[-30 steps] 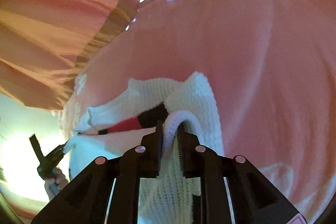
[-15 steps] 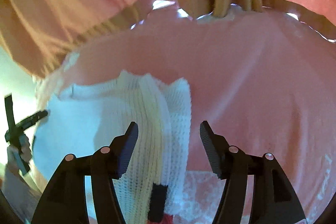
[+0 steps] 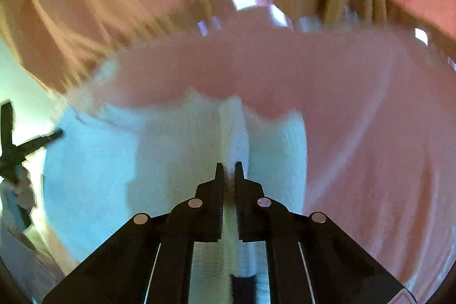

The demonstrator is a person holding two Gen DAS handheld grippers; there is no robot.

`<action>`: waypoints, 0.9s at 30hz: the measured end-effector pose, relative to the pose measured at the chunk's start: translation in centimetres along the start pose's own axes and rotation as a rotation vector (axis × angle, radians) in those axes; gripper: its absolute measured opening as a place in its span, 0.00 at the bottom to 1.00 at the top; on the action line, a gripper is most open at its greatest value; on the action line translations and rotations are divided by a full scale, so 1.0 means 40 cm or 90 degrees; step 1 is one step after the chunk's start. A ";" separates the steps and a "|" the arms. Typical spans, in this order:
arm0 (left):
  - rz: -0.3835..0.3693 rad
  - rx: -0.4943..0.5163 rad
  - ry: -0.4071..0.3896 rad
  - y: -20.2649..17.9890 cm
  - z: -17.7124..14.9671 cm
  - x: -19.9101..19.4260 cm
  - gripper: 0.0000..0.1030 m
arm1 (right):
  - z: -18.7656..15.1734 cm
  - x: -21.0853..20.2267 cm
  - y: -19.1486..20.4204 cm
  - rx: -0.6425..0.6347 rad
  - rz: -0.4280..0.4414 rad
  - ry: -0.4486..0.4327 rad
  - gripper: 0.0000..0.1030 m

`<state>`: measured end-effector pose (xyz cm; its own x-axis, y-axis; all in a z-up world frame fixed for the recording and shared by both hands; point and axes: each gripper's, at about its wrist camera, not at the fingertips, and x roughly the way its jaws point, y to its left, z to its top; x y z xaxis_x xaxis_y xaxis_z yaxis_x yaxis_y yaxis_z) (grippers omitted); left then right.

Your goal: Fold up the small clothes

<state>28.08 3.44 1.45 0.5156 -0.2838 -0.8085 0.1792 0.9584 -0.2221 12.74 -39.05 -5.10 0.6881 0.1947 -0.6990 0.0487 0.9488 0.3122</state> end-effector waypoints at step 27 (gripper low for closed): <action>0.064 -0.031 0.062 0.065 0.004 0.091 0.11 | 0.033 0.022 -0.058 0.021 -0.135 -0.004 0.35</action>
<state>30.57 4.87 -1.99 0.4445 -0.1837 -0.8767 0.0882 0.9830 -0.1612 14.17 -41.41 -5.60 0.6643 -0.0093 -0.7474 0.2160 0.9597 0.1800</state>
